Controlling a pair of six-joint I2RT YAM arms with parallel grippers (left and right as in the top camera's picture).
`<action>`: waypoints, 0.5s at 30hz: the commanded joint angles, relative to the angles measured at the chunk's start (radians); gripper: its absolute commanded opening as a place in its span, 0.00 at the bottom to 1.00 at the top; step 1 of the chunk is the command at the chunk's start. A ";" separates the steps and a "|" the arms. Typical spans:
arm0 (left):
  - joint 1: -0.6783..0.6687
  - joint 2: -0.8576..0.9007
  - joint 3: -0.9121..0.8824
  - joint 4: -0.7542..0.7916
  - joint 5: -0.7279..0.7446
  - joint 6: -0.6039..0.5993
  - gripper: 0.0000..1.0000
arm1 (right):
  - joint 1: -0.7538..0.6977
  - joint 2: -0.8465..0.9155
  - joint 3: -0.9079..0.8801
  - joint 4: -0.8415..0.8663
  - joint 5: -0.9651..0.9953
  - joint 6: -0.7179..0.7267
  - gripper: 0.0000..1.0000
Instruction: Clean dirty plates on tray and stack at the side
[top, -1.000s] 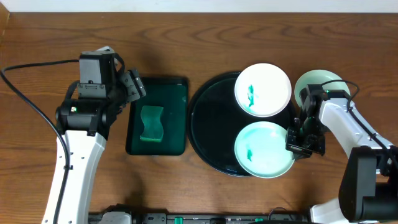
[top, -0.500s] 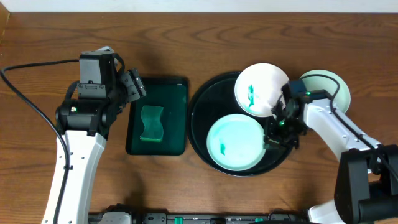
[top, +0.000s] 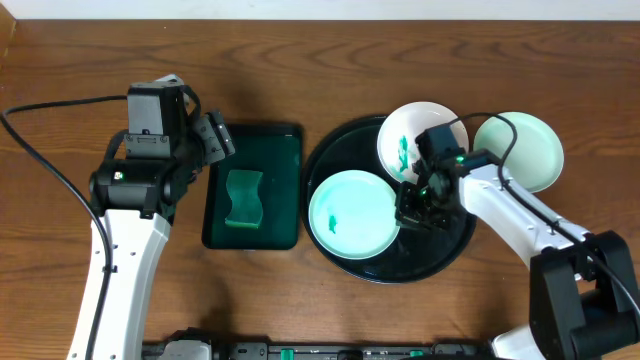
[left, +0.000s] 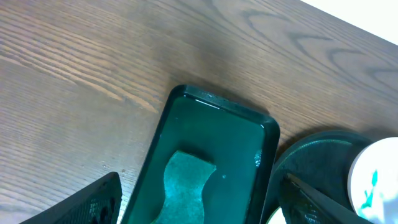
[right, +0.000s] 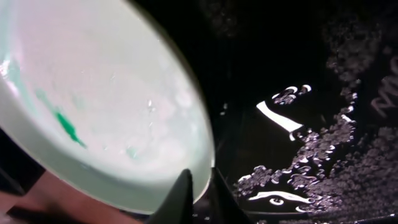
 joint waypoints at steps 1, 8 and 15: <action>0.003 0.001 0.018 -0.001 -0.009 0.003 0.81 | 0.013 0.000 -0.002 0.007 0.108 0.002 0.21; 0.003 0.001 0.018 -0.002 -0.009 0.003 0.81 | 0.014 0.000 -0.002 0.120 0.111 -0.231 0.39; 0.003 0.001 0.018 -0.002 -0.009 0.003 0.81 | 0.015 0.001 -0.003 0.173 0.138 -0.328 0.30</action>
